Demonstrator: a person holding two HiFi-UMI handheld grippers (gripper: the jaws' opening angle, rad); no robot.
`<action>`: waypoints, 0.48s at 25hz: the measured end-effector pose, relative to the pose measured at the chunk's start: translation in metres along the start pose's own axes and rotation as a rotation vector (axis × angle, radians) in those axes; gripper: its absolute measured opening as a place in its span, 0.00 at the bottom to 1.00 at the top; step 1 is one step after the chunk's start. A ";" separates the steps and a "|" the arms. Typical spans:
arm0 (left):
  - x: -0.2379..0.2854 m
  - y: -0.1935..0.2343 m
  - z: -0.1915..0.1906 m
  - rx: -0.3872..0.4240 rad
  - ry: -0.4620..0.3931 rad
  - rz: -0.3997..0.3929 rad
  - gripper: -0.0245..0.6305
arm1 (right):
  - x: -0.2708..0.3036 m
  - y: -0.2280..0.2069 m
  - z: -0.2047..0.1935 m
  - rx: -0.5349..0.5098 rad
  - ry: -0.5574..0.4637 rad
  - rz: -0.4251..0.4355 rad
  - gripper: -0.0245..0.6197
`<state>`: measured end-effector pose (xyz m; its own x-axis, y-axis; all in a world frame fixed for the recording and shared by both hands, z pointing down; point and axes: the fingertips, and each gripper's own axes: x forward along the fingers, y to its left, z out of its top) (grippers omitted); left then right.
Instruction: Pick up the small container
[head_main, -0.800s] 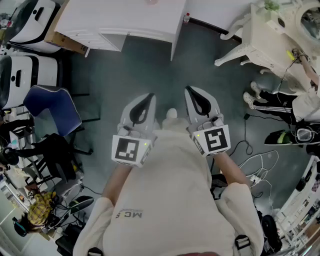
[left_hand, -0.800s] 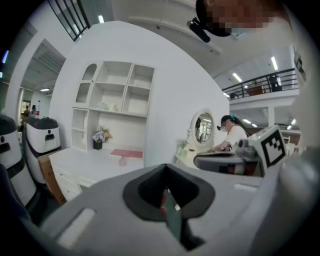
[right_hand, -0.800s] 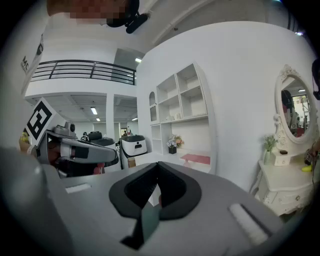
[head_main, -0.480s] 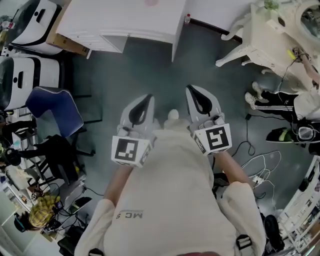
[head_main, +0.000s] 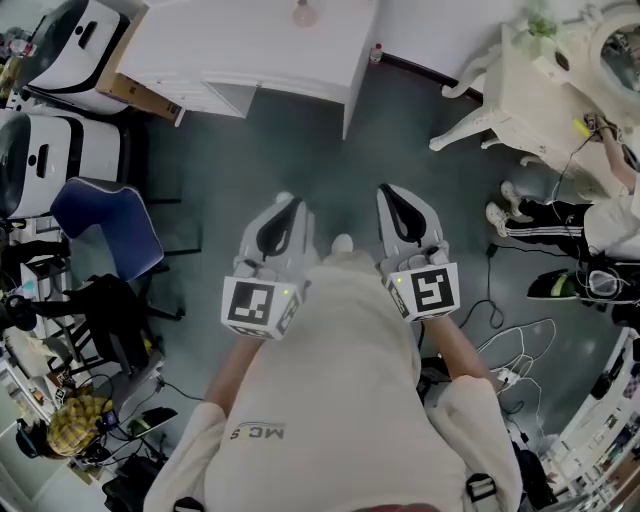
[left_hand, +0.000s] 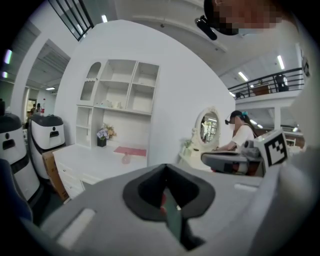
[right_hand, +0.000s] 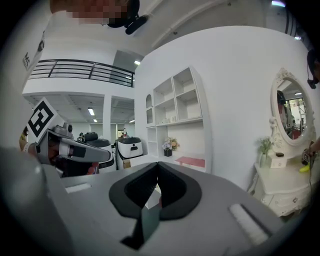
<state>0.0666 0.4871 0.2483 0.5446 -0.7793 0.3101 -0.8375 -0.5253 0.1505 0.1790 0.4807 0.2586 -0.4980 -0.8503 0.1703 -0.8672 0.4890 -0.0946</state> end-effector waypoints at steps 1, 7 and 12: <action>0.005 0.005 0.000 -0.002 0.004 0.005 0.04 | 0.005 -0.002 0.000 0.001 -0.001 0.002 0.03; 0.034 0.061 0.007 -0.036 0.018 0.012 0.04 | 0.062 0.000 0.004 0.006 0.008 0.002 0.03; 0.079 0.129 0.015 -0.125 0.036 0.002 0.04 | 0.137 -0.001 0.024 -0.007 -0.020 0.046 0.03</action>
<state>0.0022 0.3531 0.2782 0.5427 -0.7665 0.3434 -0.8390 -0.4754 0.2648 0.1120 0.3593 0.2588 -0.5374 -0.8305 0.1463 -0.8433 0.5289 -0.0953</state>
